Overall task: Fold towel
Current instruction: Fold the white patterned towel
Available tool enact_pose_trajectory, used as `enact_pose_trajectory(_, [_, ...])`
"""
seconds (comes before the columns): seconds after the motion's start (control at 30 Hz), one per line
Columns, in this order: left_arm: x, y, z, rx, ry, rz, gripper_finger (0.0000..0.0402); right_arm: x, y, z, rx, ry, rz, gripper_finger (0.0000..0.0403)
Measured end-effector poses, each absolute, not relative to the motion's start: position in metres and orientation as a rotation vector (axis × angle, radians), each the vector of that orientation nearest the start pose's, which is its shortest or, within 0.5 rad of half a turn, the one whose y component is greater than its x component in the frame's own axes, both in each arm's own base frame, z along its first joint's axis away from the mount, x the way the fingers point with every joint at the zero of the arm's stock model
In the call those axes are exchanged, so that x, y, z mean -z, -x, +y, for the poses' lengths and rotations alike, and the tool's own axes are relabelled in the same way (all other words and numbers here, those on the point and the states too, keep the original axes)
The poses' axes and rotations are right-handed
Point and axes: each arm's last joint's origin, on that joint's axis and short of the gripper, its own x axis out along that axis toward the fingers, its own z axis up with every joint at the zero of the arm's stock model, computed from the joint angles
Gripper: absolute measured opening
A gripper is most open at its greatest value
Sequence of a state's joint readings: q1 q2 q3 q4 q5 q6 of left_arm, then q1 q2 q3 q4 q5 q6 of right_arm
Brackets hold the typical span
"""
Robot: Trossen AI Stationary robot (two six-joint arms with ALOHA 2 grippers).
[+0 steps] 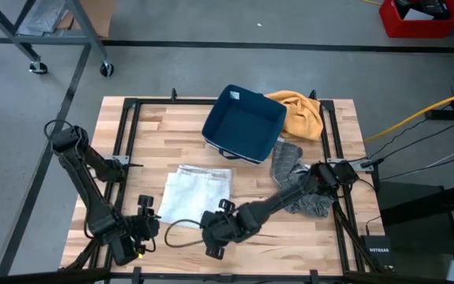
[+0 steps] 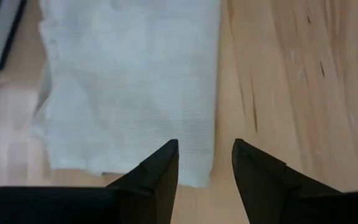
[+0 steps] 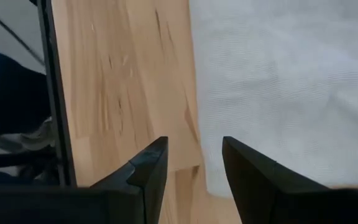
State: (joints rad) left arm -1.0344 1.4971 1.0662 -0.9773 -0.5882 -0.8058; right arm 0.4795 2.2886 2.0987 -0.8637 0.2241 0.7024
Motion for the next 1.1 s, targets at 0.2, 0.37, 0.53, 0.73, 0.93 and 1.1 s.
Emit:
enact_pose_trajectory(0.2, [-0.203,-0.146,-0.211,-0.034,-0.328,0.999,0.0140,-0.210,-0.441,0.233,0.125,-0.242,1.038,0.0159])
enact_pose_trajectory(0.37, [-0.182,-0.145,-0.204,-0.036,-0.352,0.994,0.0140,-0.183,-0.446,0.233,0.150,-0.215,1.093,0.0159])
enact_pose_trajectory(0.53, [-0.167,-0.147,-0.200,0.003,-0.367,0.964,0.0140,-0.171,-0.446,0.232,0.190,-0.166,1.107,0.0159])
enact_pose_trajectory(0.73, [-0.155,-0.150,-0.192,0.004,-0.388,0.963,0.0140,-0.167,-0.444,0.231,0.213,-0.114,1.133,0.0159])
enact_pose_trajectory(0.93, [-0.149,-0.152,-0.186,-0.014,-0.385,0.970,0.0140,-0.165,-0.443,0.230,0.215,-0.091,1.142,0.0159])
enact_pose_trajectory(1.1, [-0.148,-0.154,-0.184,-0.021,-0.373,0.967,0.0140,-0.154,-0.444,0.231,0.211,-0.066,1.172,0.0159])
